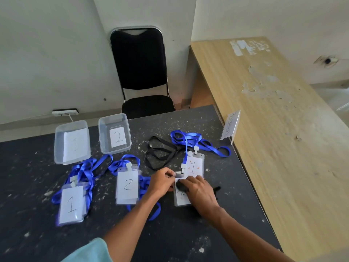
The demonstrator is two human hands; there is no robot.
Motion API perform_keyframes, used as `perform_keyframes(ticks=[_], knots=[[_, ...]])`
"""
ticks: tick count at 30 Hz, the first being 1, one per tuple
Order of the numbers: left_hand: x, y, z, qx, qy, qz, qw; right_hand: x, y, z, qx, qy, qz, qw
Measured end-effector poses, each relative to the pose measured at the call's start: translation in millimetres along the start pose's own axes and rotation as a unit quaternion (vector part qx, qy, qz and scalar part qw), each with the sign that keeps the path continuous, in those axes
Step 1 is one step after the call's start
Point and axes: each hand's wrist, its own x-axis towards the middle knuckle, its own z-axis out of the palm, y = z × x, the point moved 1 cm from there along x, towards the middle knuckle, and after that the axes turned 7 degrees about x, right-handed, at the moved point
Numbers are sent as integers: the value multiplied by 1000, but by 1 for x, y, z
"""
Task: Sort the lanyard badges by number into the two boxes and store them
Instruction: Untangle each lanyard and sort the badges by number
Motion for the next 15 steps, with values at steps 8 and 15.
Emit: perform_keyframes(ticks=[8,15], knots=[[-1,1,0,51,6,39,998,8,10,-19,74,32,66,995],[2,-3,-1,59,13,48,997,-9,-1,-6,3,-89,-106,990]])
